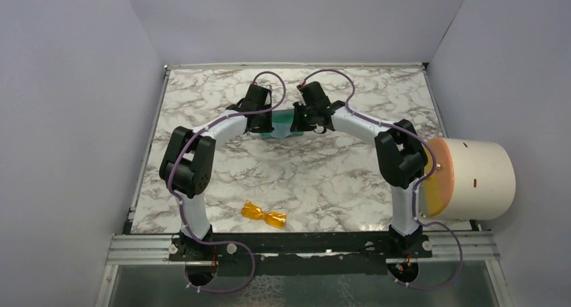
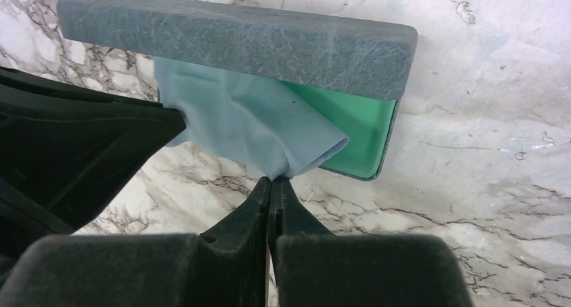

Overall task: Organize the sunglasses
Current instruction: Place the glasses cleaning cloth in the sunglasses case.

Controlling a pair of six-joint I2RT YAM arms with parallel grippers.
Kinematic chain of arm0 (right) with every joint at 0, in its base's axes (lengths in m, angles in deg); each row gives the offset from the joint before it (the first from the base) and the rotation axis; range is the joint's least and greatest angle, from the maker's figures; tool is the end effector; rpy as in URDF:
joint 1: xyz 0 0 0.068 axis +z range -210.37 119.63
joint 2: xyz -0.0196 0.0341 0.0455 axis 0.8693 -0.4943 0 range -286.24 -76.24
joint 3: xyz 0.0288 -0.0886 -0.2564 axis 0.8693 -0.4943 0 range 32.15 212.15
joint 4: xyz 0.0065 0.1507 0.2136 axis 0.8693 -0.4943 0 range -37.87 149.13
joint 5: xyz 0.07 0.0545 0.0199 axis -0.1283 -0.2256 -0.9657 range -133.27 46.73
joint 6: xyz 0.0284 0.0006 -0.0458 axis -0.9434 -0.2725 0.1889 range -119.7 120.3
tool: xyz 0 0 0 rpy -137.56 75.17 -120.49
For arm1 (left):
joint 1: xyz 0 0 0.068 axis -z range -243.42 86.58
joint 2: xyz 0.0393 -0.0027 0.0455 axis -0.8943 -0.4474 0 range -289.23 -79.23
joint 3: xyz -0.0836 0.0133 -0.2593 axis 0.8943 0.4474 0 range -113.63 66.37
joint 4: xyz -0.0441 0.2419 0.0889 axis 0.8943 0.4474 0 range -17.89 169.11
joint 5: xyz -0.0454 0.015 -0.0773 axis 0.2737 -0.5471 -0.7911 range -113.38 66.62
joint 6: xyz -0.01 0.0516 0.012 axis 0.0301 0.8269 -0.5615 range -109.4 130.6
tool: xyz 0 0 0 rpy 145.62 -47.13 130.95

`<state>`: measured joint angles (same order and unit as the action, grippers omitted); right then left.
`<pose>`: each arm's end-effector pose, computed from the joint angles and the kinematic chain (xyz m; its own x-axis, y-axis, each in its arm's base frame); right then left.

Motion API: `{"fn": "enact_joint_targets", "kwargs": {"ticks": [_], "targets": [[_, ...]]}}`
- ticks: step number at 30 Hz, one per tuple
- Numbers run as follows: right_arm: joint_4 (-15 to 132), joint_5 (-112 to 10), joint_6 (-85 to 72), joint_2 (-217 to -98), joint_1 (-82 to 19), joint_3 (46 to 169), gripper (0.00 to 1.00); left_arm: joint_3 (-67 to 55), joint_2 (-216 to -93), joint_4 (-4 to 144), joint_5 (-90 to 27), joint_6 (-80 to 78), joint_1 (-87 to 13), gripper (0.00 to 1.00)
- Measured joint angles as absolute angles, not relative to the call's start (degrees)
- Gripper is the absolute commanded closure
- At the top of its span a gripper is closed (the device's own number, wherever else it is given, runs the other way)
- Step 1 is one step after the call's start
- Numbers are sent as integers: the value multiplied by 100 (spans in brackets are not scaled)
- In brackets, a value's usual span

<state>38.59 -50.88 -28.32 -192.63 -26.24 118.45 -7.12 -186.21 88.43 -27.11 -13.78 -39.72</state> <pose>0.3688 0.2557 0.1946 -0.8615 -0.0103 -0.5077 -0.2426 0.8866 0.3937 0.3701 -0.1650 0.1972 -0.8185 -0.0906 -0.5673 0.1116 0.9436 -0.3117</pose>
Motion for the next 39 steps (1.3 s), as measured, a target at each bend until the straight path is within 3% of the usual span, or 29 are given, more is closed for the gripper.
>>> {"fn": "enact_joint_targets", "kwargs": {"ticks": [39], "targets": [[3792,-5091,-2380,-19819,-2738,12396,99,-725,-18723,8692,-2696,-1221,-4087,100]]}}
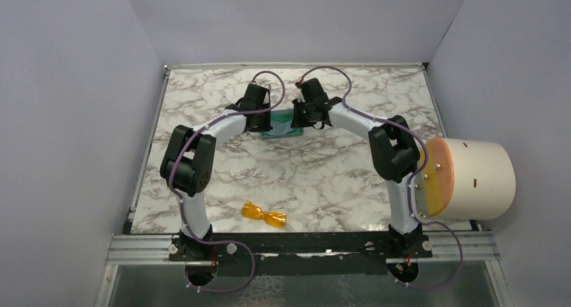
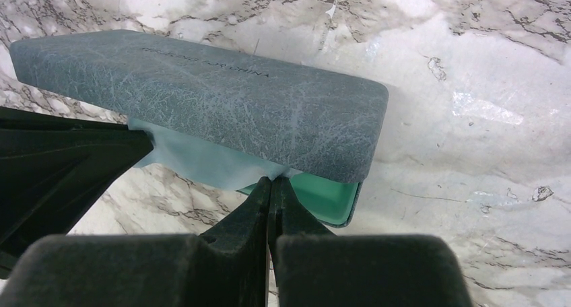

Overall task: Organize the sunglasses
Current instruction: Place the glasses cleaning cloth in the sunglasses case.

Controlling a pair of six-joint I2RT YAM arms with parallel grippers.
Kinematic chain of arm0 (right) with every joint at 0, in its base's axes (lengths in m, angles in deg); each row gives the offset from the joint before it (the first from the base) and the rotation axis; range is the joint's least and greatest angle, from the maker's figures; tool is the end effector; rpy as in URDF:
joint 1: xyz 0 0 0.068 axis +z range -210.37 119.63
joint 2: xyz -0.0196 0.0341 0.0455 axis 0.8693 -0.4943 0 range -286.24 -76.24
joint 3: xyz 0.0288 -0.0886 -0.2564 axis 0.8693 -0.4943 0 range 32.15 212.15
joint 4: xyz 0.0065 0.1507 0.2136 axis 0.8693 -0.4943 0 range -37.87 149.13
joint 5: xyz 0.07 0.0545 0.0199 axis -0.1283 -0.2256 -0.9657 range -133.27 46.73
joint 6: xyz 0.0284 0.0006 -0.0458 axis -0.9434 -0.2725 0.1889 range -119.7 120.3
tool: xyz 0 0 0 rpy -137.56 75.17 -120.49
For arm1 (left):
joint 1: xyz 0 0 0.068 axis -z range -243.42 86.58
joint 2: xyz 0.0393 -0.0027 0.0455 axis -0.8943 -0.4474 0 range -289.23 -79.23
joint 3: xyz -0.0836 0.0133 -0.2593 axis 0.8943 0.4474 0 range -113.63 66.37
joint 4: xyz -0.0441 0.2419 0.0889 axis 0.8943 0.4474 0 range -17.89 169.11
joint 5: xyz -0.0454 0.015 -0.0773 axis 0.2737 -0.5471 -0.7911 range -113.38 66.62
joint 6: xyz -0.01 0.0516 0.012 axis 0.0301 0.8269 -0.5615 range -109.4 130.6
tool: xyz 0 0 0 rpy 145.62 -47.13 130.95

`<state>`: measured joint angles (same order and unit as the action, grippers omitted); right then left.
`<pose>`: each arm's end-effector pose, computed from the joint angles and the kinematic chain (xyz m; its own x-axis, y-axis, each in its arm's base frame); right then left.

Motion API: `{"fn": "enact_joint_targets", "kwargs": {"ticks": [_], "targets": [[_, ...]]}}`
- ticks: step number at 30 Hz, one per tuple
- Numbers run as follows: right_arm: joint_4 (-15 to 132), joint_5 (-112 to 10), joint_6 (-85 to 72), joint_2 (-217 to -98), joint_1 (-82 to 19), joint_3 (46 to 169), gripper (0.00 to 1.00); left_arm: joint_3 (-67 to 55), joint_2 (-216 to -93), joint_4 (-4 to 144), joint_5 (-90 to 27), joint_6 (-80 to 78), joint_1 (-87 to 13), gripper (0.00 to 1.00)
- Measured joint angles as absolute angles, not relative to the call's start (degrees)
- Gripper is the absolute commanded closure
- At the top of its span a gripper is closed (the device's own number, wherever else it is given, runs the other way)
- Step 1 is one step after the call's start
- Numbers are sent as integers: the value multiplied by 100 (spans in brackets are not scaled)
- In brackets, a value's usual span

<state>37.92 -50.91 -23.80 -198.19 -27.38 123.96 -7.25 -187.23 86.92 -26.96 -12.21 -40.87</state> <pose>0.3916 0.2599 0.1810 -0.8468 -0.0671 -0.5277 -0.2886 0.8913 0.3498 0.3771 -0.1590 0.1929 -0.8073 -0.0837 -0.5842 0.1166 0.9478 -0.2969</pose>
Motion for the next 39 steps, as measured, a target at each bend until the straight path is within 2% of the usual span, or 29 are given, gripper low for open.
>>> {"fn": "enact_joint_targets", "kwargs": {"ticks": [17,39], "targets": [[3658,-5102,-2205,-19797,-2738,12675,99,-725,-18365,8705,-2628,-1289,-4085,100],[3619,-5080,-2036,-20077,-2738,12745,99,-583,-18675,8550,-2617,-1334,-4085,100]]}}
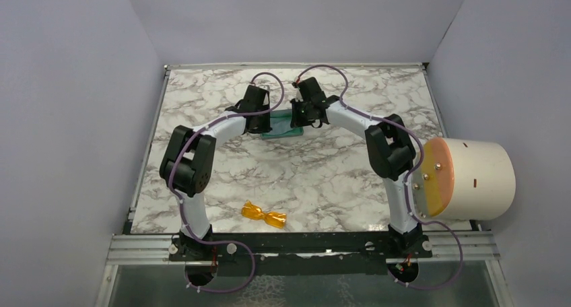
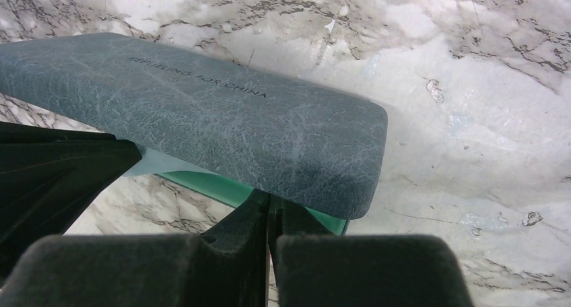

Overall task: Organize the sunglasses
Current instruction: Place the glasses cleaning cloth in the sunglasses case.

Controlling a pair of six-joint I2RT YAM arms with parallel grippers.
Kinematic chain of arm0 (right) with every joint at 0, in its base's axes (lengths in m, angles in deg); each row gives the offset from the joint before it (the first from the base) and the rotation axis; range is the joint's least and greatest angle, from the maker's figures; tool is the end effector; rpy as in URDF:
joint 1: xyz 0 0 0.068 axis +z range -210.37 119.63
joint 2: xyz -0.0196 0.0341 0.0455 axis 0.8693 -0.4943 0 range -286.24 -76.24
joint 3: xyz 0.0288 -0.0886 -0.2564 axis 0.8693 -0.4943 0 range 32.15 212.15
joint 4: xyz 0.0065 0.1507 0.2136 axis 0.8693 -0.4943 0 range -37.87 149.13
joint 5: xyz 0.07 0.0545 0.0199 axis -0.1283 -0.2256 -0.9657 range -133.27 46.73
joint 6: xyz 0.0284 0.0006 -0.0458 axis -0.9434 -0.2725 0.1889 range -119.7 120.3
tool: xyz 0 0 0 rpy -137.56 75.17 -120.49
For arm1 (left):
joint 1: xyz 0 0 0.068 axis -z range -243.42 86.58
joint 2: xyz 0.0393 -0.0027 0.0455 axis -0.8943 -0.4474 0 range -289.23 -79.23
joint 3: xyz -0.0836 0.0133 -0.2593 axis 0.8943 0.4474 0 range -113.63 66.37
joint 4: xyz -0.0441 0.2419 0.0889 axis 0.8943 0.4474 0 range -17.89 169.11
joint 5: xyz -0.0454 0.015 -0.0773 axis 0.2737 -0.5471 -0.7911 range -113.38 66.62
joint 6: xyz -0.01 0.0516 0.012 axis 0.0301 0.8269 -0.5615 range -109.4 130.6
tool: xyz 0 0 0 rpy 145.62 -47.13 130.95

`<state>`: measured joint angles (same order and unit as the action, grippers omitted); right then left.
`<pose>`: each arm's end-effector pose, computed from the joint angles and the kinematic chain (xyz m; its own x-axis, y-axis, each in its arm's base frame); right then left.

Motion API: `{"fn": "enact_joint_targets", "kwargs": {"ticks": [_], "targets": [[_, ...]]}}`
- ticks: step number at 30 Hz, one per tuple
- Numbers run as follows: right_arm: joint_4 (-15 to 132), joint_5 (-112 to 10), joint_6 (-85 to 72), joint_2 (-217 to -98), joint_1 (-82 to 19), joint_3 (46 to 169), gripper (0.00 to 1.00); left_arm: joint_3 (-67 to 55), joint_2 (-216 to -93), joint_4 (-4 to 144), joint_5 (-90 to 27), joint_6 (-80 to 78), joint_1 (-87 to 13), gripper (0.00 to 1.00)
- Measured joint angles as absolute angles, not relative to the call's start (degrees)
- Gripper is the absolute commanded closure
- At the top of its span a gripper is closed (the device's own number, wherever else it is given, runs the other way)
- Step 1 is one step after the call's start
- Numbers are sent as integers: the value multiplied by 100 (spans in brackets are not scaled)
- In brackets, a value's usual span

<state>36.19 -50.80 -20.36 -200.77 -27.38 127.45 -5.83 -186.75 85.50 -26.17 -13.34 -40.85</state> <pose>0.3998 0.2652 0.1774 -0.8341 -0.1244 -0.5373 -0.3343 0.8889 0.3132 0.3746 -0.1576 0.1903 -0.8017 -0.1057 -0.5883 0.0960 0.9487 -0.3012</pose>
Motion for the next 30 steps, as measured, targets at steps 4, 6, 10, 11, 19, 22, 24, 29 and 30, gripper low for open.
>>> {"fn": "enact_joint_targets", "kwargs": {"ticks": [4,6,10,11,19,22,24,29,30], "targets": [[3619,-5080,-2039,-20098,-2738,12743,99,-563,-18704,8535,-2621,-1345,-4085,100],[3617,-5082,-2039,-20107,-2738,12743,99,-542,-18708,8506,-2626,-1350,-4085,100],[3612,-5080,-2039,-20111,-2738,12741,99,-537,-18723,8495,-2639,-1350,-4085,100],[3612,-5080,-2039,-20111,-2738,12734,99,-537,-18726,8489,-2639,-1350,-4085,100],[3597,-5034,-2041,-20111,-2749,12553,99,-504,-18785,8447,-2639,-1348,-4085,100],[3595,-5032,-2043,-20111,-2751,12494,99,-491,-18837,8439,-2639,-1345,-4085,100],[3597,-5032,-2045,-20111,-2764,12485,99,-476,-18861,8430,-2637,-1343,-4085,100],[3597,-5032,-2041,-20118,-2777,12485,99,-472,-18898,8415,-2637,-1337,-4085,100],[3597,-5032,-2041,-20118,-2777,12485,99,-472,-18907,8415,-2637,-1326,-4085,100]]}}
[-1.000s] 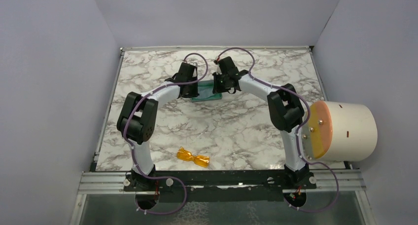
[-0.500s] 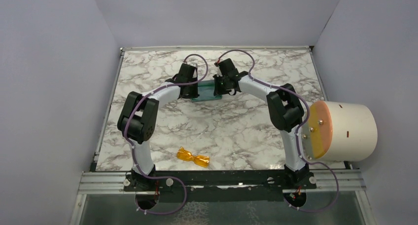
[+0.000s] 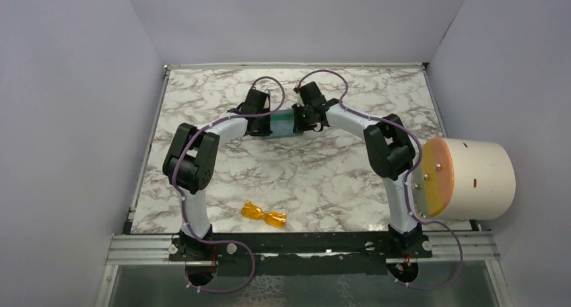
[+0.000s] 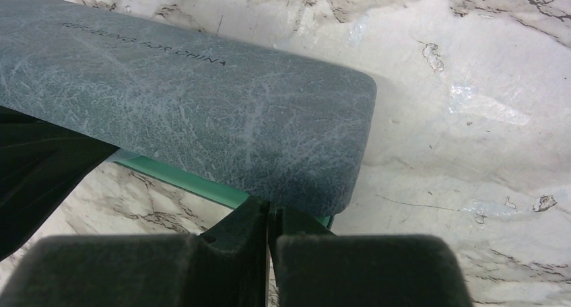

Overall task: Organize the sunglasses
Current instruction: Place the glasses cleaning cloth in the sunglasses case.

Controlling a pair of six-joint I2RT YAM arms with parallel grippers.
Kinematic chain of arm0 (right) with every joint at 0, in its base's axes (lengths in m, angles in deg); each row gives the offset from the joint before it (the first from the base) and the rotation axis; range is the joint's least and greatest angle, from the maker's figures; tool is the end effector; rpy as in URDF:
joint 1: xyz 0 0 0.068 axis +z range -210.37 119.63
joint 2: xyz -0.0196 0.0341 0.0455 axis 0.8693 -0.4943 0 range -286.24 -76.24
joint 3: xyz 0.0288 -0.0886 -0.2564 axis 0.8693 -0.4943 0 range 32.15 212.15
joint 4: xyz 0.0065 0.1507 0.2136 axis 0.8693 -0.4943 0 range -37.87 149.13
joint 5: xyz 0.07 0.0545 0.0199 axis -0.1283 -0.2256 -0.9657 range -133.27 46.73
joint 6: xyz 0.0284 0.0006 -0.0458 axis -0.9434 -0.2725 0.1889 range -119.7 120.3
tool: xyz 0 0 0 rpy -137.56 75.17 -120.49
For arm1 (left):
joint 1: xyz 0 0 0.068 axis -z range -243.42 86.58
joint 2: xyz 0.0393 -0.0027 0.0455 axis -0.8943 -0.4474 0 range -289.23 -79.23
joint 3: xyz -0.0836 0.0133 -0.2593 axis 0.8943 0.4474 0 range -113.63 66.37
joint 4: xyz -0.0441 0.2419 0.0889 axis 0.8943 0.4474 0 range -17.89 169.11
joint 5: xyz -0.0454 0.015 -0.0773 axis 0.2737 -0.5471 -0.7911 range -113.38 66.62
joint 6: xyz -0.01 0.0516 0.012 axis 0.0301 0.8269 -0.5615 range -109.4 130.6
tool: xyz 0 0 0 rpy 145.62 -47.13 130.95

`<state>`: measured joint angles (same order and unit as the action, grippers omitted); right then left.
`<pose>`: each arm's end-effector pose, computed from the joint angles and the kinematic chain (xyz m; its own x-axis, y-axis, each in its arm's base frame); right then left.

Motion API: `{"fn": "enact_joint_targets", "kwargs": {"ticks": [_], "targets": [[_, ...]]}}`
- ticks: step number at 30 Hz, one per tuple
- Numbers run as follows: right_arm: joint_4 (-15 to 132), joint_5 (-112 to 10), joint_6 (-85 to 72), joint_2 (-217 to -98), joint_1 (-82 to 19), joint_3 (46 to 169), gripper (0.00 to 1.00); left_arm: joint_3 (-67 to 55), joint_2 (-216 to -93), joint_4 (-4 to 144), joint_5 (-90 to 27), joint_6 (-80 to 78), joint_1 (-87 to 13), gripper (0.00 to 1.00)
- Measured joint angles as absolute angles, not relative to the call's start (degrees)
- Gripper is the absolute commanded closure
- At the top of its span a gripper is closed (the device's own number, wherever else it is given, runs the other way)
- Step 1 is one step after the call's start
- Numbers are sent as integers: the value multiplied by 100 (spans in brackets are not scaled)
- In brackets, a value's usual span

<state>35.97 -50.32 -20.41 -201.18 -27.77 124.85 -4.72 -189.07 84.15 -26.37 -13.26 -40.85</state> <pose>0.3957 0.2583 0.1600 -0.8585 -0.1324 -0.4954 -0.3098 0.9038 0.2953 0.3756 -0.1581 0.1704 -0.8217 -0.0959 -0.5619 0.0890 0.9521 -0.2927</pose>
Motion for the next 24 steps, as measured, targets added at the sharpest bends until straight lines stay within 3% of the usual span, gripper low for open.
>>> {"fn": "enact_joint_targets", "kwargs": {"ticks": [24], "targets": [[3475,-5003,-1988,-20426,-2782,12997,99,-522,-19067,8327,-2527,-1280,-4081,100]]}}
